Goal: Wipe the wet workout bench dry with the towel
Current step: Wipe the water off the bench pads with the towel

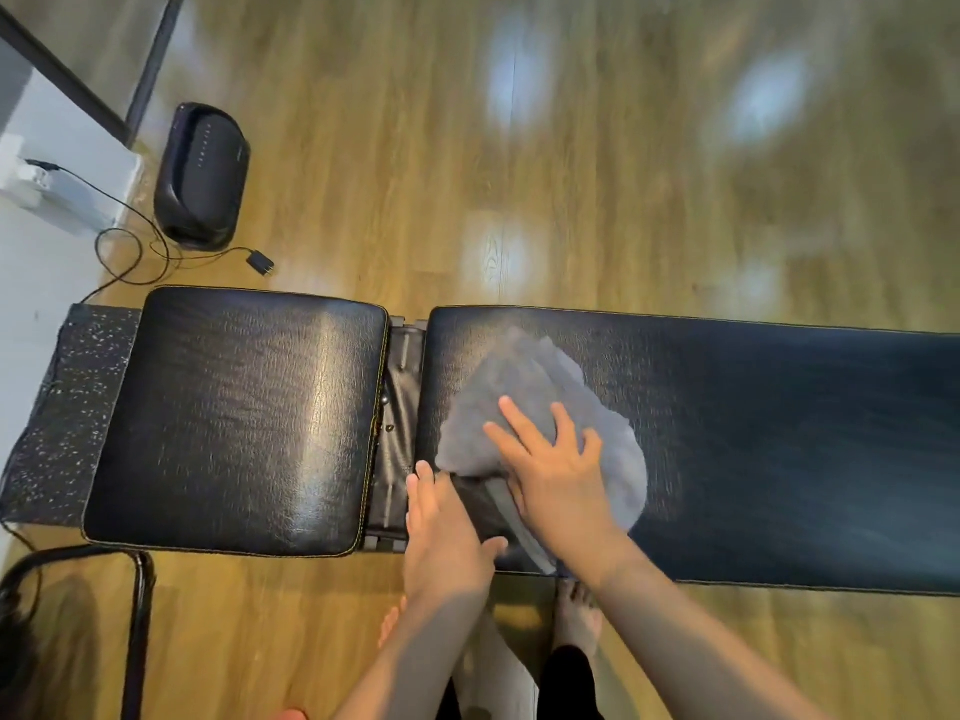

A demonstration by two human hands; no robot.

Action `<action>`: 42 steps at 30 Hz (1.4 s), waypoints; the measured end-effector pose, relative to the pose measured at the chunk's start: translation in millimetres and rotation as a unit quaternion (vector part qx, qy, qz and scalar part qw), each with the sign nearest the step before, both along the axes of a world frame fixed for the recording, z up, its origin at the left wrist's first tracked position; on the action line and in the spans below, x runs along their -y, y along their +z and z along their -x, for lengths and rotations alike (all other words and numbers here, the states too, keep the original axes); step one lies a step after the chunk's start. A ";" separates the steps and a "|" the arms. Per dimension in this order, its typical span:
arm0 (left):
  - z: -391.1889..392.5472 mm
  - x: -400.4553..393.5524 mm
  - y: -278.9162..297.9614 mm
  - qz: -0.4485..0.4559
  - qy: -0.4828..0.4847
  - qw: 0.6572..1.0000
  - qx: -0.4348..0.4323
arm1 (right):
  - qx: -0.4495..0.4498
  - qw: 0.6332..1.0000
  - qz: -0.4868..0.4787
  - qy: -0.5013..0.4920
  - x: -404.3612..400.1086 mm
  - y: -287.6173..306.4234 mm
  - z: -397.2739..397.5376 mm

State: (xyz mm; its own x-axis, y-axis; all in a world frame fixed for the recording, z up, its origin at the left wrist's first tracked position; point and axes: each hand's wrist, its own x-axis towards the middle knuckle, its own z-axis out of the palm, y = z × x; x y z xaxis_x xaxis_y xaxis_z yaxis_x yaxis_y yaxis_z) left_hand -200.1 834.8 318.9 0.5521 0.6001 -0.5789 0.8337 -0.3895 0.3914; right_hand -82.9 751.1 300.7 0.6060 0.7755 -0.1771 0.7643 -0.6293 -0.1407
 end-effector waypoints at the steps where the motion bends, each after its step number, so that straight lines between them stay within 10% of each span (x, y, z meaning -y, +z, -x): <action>1: 0.9 -0.4 0.3 0.003 0.000 1.000 0.009 | -0.009 1.000 0.005 0.021 17.3 -2.1 13.2; 9: -1.2 -0.9 2.0 -0.005 -0.017 1.000 -0.014 | 0.022 0.999 0.032 -0.021 145.4 1.4 -24.5; 18: -3.8 2.9 -4.2 -0.030 -0.045 0.998 -0.033 | -0.047 0.981 0.020 -0.189 21.6 2.5 -119.8; 24: 2.2 0.5 -8.0 -0.026 -0.035 0.999 -0.008 | -0.052 0.998 0.025 -0.016 -12.4 4.4 -30.3; 30: 5.2 -0.7 -9.5 -0.013 -0.026 1.000 -0.005 | -0.030 0.995 0.034 0.083 122.1 -2.5 -1.4; 42: 7.4 -0.1 -15.2 -0.023 -0.034 0.999 0.007 | -0.037 0.972 0.026 -0.229 48.0 -4.0 -110.6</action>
State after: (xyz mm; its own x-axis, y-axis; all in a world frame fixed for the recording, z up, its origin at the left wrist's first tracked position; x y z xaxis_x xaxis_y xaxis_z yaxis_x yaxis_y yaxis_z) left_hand -207.5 835.0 303.7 0.6003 0.5868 -0.5435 0.7994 -0.4624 0.3837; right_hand 27.7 703.1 296.7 0.8700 0.4164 -0.2641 0.3914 -0.9089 -0.1438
